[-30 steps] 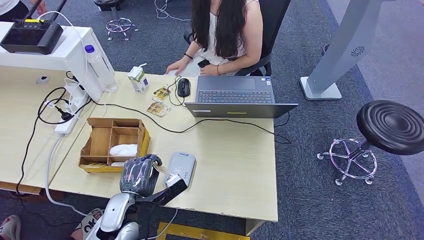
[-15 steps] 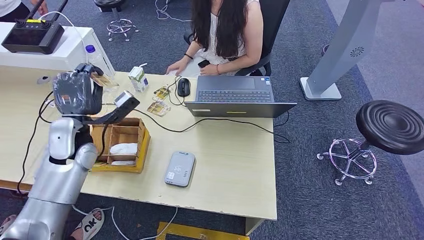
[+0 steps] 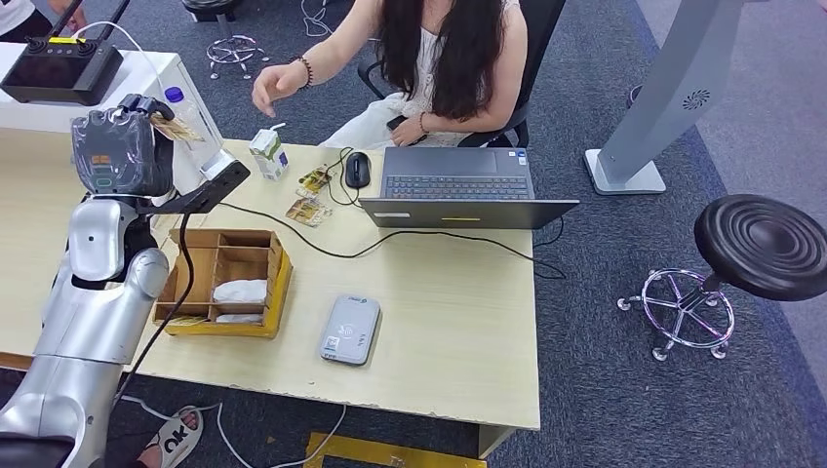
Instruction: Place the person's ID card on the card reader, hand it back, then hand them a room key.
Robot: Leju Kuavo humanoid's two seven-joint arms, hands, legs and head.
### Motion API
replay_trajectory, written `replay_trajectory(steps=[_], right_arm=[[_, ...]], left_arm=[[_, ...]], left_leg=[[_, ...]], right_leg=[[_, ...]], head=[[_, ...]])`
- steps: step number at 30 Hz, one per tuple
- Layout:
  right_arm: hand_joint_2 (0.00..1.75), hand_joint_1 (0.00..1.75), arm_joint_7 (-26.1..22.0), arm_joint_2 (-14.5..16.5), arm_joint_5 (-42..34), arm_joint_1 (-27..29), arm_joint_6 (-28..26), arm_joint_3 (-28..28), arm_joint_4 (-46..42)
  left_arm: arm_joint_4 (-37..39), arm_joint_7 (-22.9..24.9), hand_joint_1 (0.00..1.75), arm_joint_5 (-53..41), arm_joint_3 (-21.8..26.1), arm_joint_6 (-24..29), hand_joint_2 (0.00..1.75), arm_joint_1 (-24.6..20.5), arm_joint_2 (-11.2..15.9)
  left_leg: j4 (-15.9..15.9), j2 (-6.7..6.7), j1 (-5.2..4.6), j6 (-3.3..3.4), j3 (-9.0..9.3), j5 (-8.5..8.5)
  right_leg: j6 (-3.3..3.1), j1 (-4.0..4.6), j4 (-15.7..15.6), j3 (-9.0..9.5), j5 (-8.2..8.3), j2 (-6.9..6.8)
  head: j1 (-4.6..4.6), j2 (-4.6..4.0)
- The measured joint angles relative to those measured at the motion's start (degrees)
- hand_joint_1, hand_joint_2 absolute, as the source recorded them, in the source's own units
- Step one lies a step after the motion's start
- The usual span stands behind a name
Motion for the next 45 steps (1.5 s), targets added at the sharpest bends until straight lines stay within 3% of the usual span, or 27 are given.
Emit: replay_trajectory(steps=[8, 22, 26, 45], right_arm=[[0.00, 0.00, -1.1, -0.3, -0.2, 0.0, -0.4, 0.7, 0.0], [0.00, 0.00, -2.2, -0.4, -0.2, -0.3, -0.4, 1.6, 0.0], [0.00, 0.00, -3.3, -0.4, -0.5, -0.4, -0.7, 1.7, 0.0], [0.00, 0.00, -4.3, -0.4, -0.9, -0.4, -0.9, 2.1, 0.0]], left_arm=[[7.5, -1.8, 1.75, -1.2, 0.0, 2.2, 1.75, -4.8, 1.2], [14.4, -2.2, 1.75, -2.4, 0.0, 1.9, 1.75, -8.7, 1.0], [16.1, -2.5, 0.00, -2.4, 0.0, 1.4, 1.75, -9.8, 0.7], [17.1, -3.7, 0.00, -1.2, 0.0, 3.6, 1.75, -9.5, 0.7]], left_leg=[[0.0, 0.00, 0.01, -0.01, 0.01, 0.01], [0.0, 0.01, 0.00, -0.01, 0.01, 0.01], [0.0, 0.02, 0.00, -0.01, 0.01, 0.01], [0.0, 0.01, 0.00, -0.01, 0.00, 0.01]], right_leg=[[-0.01, 0.00, 0.0, 0.00, 0.01, 0.00], [-0.01, 0.00, 0.0, -0.01, 0.01, 0.00], [-0.01, 0.00, 0.0, -0.01, 0.01, 0.02], [-0.01, 0.00, 0.0, 0.00, 0.01, 0.01]], head=[[0.00, 0.00], [0.00, 0.00], [-0.01, 0.00], [-0.01, 0.00]])
